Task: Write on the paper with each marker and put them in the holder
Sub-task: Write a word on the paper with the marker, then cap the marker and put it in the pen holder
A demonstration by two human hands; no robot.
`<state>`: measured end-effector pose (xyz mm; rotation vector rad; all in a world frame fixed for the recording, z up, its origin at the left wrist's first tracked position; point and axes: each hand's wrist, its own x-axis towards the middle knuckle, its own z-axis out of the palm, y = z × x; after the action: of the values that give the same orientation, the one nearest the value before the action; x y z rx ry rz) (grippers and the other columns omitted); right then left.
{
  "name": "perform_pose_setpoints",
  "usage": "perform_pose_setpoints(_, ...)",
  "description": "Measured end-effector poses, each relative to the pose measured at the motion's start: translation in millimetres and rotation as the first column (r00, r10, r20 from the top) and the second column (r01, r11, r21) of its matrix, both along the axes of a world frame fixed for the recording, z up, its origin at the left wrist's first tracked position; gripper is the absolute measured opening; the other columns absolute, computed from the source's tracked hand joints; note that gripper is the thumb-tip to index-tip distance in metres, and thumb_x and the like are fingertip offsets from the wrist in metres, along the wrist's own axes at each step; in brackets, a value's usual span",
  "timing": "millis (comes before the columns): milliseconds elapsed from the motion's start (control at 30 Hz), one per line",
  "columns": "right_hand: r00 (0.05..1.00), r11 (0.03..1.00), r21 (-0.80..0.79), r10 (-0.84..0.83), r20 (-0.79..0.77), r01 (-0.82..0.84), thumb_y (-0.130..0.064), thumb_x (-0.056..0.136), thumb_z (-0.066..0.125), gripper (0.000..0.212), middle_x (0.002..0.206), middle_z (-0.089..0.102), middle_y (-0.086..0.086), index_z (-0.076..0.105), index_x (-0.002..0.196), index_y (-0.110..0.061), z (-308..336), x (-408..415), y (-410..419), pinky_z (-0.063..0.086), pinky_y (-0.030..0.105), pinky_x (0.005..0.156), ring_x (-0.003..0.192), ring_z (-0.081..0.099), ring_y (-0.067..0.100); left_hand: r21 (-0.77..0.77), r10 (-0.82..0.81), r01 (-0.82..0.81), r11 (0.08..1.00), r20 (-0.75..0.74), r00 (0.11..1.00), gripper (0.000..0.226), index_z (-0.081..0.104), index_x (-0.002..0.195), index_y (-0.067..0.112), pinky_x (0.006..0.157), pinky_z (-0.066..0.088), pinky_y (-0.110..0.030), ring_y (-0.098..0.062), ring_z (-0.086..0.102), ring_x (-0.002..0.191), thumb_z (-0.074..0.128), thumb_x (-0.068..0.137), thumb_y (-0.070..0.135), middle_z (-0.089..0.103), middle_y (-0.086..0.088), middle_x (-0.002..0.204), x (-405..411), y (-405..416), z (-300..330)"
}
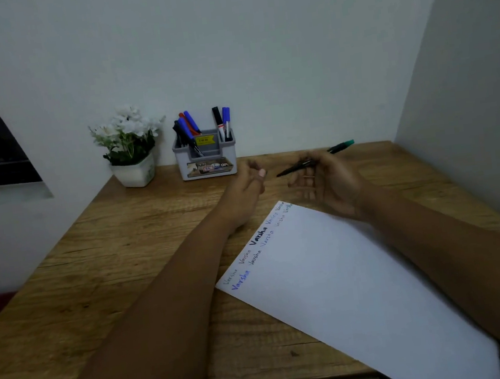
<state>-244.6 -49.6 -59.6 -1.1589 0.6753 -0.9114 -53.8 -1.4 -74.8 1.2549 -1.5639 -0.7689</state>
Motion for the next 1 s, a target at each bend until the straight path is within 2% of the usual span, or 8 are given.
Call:
perform_pose_setpoints(167,0.998,0.998,-0.027,-0.055,0.009,0.056,-0.029,0.102,0.038,0.027,0.085,0.07,0.013,0.058,0.092,-0.013,1.5,-0.1,-1.8,0.05,0.033,0.075,0.083,0.066,0.019,-0.051,0.051,-0.054,0.997,-0.059,0.997,0.011,0.054,0.109,0.019,0.047,0.039,-0.022,-0.013,0.048,0.053,0.051,0.1,0.024,0.061,-0.001,0.068,-5.2,-1.0,0.0)
perform_pose_setpoints(300,0.997,0.997,-0.029,-0.072,0.041,0.073,-0.03,0.102,0.043,0.027,0.087,0.07,0.016,0.054,0.108,-0.005,-4.4,1.6,-4.5,0.052,0.041,0.089,0.094,0.068,0.025,-0.053,0.033,-0.038,0.998,-0.099,0.995,0.005,0.055,0.097,0.024,0.042,0.039,-0.016,-0.002,0.046,0.042,0.052,0.1,0.021,0.061,-0.005,0.067,-11.5,-0.2,-3.2)
perform_pose_setpoints(467,0.982,0.993,0.015,-0.122,0.145,0.121,-0.025,0.104,0.036,0.039,0.085,0.07,0.019,0.06,0.094,0.003,0.1,4.5,1.1,0.059,0.032,0.073,0.089,0.071,0.026,-0.08,0.051,-0.063,0.995,-0.143,0.988,0.013,0.06,0.106,0.013,0.054,0.038,-0.009,0.004,0.049,0.057,0.054,0.099,0.022,0.053,0.01,0.072,-10.5,-4.1,-5.0)
perform_pose_setpoints(600,0.99,0.997,-0.023,-0.072,0.121,0.075,-0.024,0.105,0.037,0.033,0.085,0.068,0.02,0.058,0.091,-0.002,0.0,5.5,5.2,0.059,0.031,0.075,0.093,0.071,0.029,-0.103,0.072,-0.073,0.992,-0.013,0.997,0.019,0.061,0.105,0.014,0.068,0.042,-0.008,0.004,0.054,0.083,0.059,0.095,0.03,0.059,0.013,0.091,-9.4,-2.1,-4.8)
perform_pose_setpoints(733,0.995,0.998,-0.047,-0.027,0.098,0.031,-0.024,0.104,0.04,0.035,0.082,0.07,0.018,0.061,0.085,-0.004,0.8,5.2,9.0,0.059,0.03,0.078,0.089,0.071,0.026,-0.095,0.079,-0.082,0.992,-0.042,0.996,0.024,0.063,0.105,0.011,0.085,0.046,-0.026,-0.012,0.06,0.099,0.062,0.094,0.032,0.065,0.001,0.103,-8.5,-2.2,-5.4)
perform_pose_setpoints(800,0.996,0.997,-0.071,-0.021,0.091,0.027,-0.022,0.103,0.044,0.035,0.078,0.071,0.015,0.065,0.08,-0.005,0.7,4.9,10.4,0.059,0.028,0.077,0.084,0.072,0.023,-0.073,0.089,-0.095,0.993,-0.078,0.993,0.024,0.064,0.103,0.012,0.085,0.047,-0.029,-0.013,0.061,0.097,0.064,0.092,0.034,0.067,0.0,0.103,-8.5,-1.5,-4.2)
perform_pose_setpoints(900,0.996,0.993,-0.104,-0.046,0.079,0.055,-0.02,0.099,0.053,0.03,0.077,0.072,0.01,0.07,0.076,-0.012,1.0,2.2,9.2,0.059,0.025,0.075,0.082,0.07,0.019,-0.047,0.081,-0.085,0.995,-0.077,0.994,0.021,0.063,0.096,0.015,0.071,0.046,-0.024,-0.006,0.058,0.081,0.066,0.09,0.035,0.065,0.005,0.09,-9.3,1.2,-0.8)
perform_pose_setpoints(1000,0.998,0.991,-0.123,-0.057,0.04,0.061,-0.02,0.098,0.055,0.022,0.085,0.072,0.011,0.067,0.085,-0.006,-0.5,1.1,8.6,0.058,0.024,0.08,0.085,0.07,0.017,-0.046,0.076,-0.08,0.996,-0.081,0.994,0.025,0.062,0.099,0.012,0.078,0.049,-0.03,-0.012,0.061,0.088,0.067,0.09,0.034,0.066,0.0,0.097,-12.0,-0.1,-1.9)
